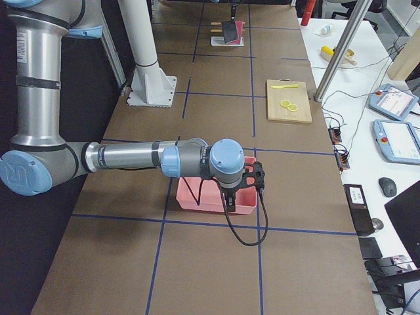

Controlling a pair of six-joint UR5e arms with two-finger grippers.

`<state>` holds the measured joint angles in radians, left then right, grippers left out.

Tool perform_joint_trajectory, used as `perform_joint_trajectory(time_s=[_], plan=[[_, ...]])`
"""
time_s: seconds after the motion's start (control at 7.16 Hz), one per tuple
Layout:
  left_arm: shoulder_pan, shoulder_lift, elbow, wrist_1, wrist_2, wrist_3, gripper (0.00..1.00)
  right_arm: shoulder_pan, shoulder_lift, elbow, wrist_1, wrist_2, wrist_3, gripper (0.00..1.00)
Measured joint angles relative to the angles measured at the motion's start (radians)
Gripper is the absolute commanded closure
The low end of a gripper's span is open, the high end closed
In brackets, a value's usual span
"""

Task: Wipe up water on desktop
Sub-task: 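Grasp the gray-and-pink cloth with the left gripper and lift it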

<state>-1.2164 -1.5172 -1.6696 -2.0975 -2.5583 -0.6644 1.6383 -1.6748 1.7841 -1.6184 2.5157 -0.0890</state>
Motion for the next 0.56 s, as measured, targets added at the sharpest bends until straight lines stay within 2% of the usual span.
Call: perform_joint_trajectory(time_s=[0.42,0.56], plan=[[-0.003,-0.001,0.004,0.002,0.003,0.000,0.88,0.000,0.001,0.000,0.000,0.000,0.001,0.00],[-0.006,0.000,0.006,0.002,0.006,0.001,0.89,0.000,0.001,0.000,0.000,0.000,0.000,0.00]])
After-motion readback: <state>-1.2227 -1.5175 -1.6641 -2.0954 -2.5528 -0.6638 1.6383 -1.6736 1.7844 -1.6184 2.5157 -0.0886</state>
